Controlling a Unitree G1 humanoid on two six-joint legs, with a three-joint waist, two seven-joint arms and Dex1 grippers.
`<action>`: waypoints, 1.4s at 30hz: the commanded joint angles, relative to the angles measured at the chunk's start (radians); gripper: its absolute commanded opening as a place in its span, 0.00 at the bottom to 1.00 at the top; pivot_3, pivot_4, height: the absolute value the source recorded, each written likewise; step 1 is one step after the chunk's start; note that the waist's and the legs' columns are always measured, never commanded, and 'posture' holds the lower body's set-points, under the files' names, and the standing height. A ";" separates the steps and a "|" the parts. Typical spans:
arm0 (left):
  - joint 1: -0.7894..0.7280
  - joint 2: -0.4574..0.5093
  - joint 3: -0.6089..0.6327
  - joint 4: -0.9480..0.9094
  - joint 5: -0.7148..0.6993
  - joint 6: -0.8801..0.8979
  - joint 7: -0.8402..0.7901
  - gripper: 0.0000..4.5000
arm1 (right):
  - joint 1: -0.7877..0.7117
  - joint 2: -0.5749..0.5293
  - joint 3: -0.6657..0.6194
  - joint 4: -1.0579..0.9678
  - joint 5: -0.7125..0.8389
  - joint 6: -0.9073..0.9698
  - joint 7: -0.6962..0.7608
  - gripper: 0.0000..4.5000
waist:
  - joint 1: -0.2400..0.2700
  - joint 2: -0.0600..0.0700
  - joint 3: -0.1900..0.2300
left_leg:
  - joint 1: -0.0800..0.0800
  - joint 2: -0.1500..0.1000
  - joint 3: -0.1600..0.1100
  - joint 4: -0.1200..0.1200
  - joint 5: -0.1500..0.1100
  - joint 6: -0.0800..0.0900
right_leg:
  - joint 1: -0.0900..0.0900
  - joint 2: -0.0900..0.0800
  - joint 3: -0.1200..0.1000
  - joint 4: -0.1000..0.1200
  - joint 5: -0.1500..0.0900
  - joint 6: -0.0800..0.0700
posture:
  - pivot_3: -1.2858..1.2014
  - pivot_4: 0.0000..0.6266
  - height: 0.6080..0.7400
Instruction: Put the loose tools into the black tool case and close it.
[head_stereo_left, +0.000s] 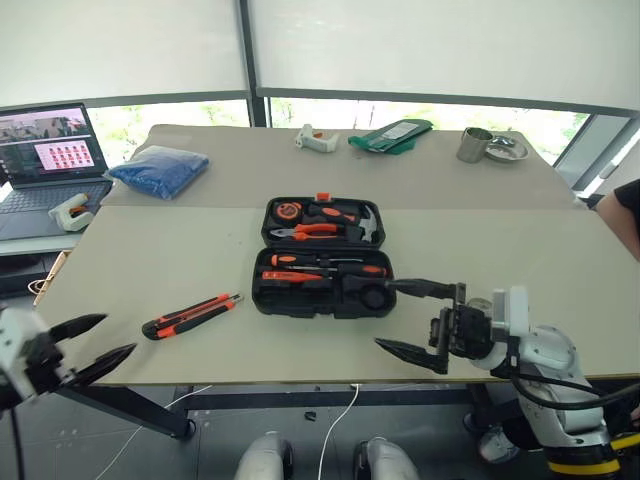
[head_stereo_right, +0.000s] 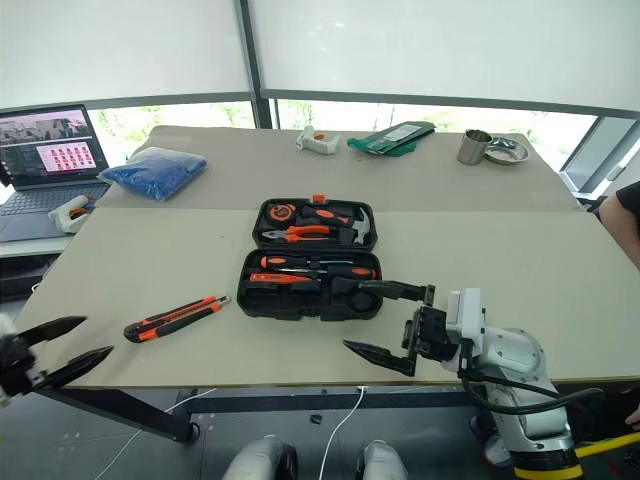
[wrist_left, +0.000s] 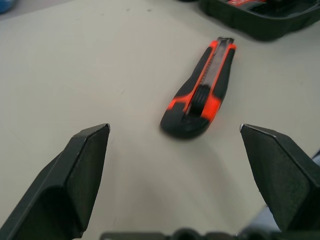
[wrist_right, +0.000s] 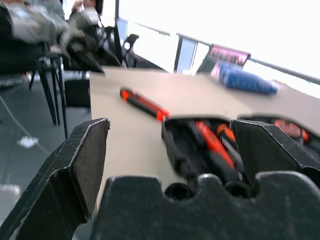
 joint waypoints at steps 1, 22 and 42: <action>-0.093 0.058 -0.125 -0.028 0.055 0.071 -0.001 0.99 | -0.003 -0.018 0.011 -0.039 0.003 0.008 0.006 1.00 | -0.001 0.000 0.000 | 0.000 0.000 0.000 0.000 0.000 0.000 | 0.001 0.000 0.000 0.000 0.000 0.000 | 0.52 0.24 1.00; -0.355 0.056 -0.294 0.245 0.119 -0.148 -0.198 0.36 | 0.055 -0.090 -0.044 -0.058 0.027 0.037 -0.039 1.00 | -0.025 0.000 0.000 | 0.000 0.004 0.002 0.000 -0.001 -0.001 | 0.000 0.008 0.002 0.003 0.001 0.003 | 0.52 0.24 1.00; -0.801 -0.300 -0.782 0.071 0.385 0.008 -0.047 0.36 | 0.041 -0.209 -0.181 0.106 -0.016 0.025 0.001 1.00 | -0.018 -0.001 0.000 | -0.002 -0.001 0.003 0.002 0.005 0.010 | 0.002 0.013 0.009 0.002 0.003 0.007 | 0.52 0.24 1.00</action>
